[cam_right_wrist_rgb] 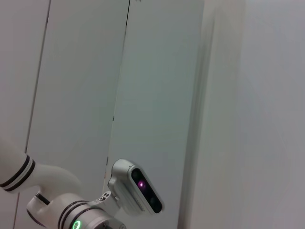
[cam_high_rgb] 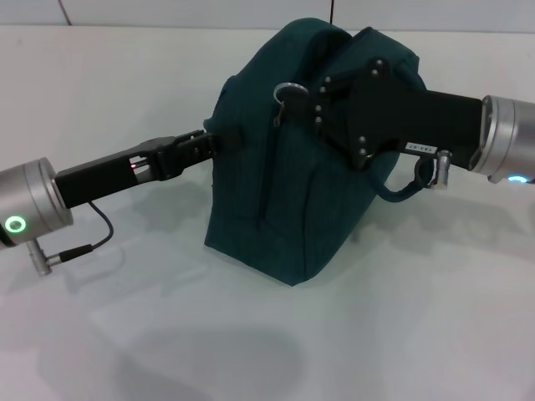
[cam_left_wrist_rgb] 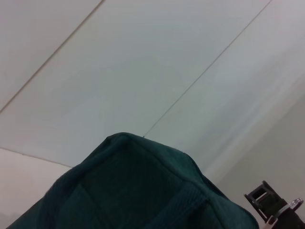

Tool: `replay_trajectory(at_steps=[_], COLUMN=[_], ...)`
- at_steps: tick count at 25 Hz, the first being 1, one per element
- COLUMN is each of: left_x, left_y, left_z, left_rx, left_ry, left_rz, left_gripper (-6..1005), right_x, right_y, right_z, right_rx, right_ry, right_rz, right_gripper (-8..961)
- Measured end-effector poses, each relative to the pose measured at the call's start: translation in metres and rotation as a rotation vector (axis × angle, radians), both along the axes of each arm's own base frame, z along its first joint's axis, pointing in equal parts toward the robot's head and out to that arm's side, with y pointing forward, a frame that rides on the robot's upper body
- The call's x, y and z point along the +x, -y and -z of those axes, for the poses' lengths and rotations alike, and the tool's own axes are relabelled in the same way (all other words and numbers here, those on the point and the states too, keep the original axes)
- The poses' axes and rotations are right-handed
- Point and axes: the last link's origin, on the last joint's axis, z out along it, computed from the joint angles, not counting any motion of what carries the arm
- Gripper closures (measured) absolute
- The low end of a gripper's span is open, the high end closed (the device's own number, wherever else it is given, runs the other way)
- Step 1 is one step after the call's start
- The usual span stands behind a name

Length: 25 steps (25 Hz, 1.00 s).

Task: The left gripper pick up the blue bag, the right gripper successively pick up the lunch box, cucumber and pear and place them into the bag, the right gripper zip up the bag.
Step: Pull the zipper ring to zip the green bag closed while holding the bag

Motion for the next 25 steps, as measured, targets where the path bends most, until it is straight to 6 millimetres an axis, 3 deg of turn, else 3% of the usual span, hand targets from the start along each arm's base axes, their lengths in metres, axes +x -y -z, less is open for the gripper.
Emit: replay_trajectory(at_steps=[10,13,25], left_x=[0.002,0.003,0.007], left_y=[0.0,0.001,0.006], left_z=[0.003,0.006,0.007], left_rx=[-0.002,-0.006,-0.024], left_ry=[-0.012,-0.023,-0.015], left_rz=[0.024,0.042,0.077], left_gripper=[727,887,941], right_x=[0.002,0.002,0.003], right_y=[-0.001,-0.001,-0.006], right_z=[-0.005,-0.008,-0.01], right_rx=[0.022,0.028,0.043], right_ry=[-0.036,-0.052,-0.064], right_rz=[0.025,0.027,0.066], right_gripper=[909,908,904])
